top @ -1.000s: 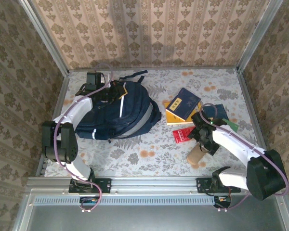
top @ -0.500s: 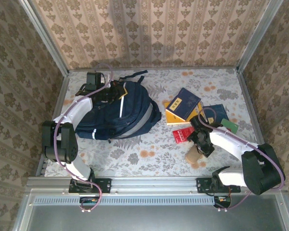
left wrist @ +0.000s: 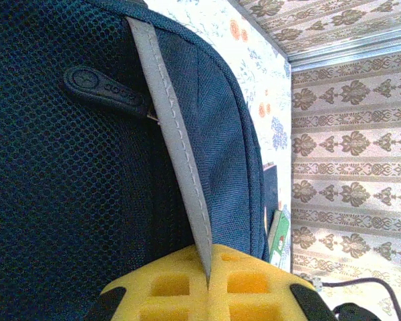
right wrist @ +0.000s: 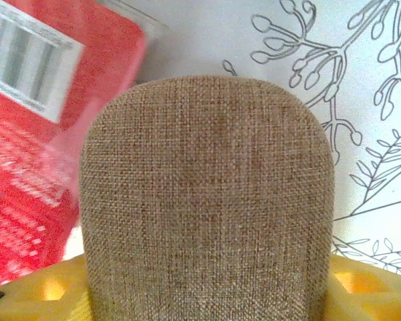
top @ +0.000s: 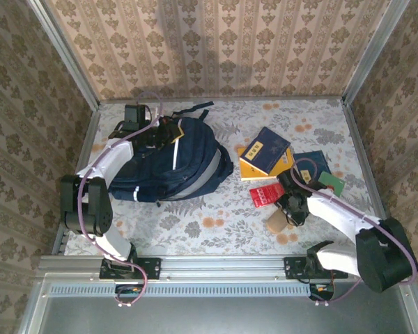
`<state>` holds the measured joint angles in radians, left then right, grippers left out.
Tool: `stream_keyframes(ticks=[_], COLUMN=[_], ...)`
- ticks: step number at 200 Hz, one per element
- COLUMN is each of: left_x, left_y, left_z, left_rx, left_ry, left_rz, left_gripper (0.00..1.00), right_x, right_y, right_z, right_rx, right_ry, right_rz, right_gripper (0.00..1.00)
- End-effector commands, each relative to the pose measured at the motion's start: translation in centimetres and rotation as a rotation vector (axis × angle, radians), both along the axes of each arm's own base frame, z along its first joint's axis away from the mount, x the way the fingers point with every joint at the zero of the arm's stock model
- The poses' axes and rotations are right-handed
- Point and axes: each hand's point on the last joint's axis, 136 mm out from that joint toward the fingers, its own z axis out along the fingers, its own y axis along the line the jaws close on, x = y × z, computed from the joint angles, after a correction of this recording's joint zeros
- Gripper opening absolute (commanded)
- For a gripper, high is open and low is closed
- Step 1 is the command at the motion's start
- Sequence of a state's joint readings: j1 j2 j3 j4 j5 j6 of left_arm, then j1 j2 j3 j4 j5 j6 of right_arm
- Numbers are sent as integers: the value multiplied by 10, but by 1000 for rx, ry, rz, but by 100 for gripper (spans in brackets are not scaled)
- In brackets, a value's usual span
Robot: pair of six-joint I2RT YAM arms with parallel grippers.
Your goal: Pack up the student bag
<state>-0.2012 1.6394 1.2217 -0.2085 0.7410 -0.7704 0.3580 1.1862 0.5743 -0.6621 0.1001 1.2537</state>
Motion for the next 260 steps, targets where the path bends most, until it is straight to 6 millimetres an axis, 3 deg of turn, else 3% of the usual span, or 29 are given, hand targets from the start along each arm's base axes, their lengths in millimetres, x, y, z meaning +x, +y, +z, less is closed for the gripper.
stream_keyframes(ticks=[1, 34, 69, 100, 123, 164, 198, 240, 244, 260], left_x=[7, 6, 4, -3, -10, -24, -37, -39, -39, -39], left_y=[0, -2, -9, -16, -20, -25, -22, -23, -23, -24], left_z=[11, 14, 32, 62, 85, 132, 156, 160, 162, 165], left_rx=[-27, -32, -76, -116, -142, -268, -251, -269, -277, -307], left_ry=[-51, -60, -108, -171, -215, -313, -388, -398, -403, -410], left_rz=[-16, -27, -55, -96, -131, -193, -216, -224, -227, -233], left_gripper=[0, 0, 0, 0, 0, 0, 0, 0, 0, 0], right_x=[-3, 12, 38, 68, 84, 103, 122, 139, 142, 150], right_y=[-5, 3, 24, 70, 101, 157, 181, 196, 198, 208], right_z=[13, 42, 83, 119, 136, 174, 176, 180, 170, 170], right_rx=[-17, 9, 69, 229, 293, 343, 422, 430, 433, 498], right_ry=[-27, -139, -337, -552, -584, -662, -667, -678, -658, -685], right_rz=[-5, 87, 235, 402, 509, 695, 696, 708, 701, 674], right_gripper=[46, 43, 38, 36, 27, 27, 26, 24, 24, 24])
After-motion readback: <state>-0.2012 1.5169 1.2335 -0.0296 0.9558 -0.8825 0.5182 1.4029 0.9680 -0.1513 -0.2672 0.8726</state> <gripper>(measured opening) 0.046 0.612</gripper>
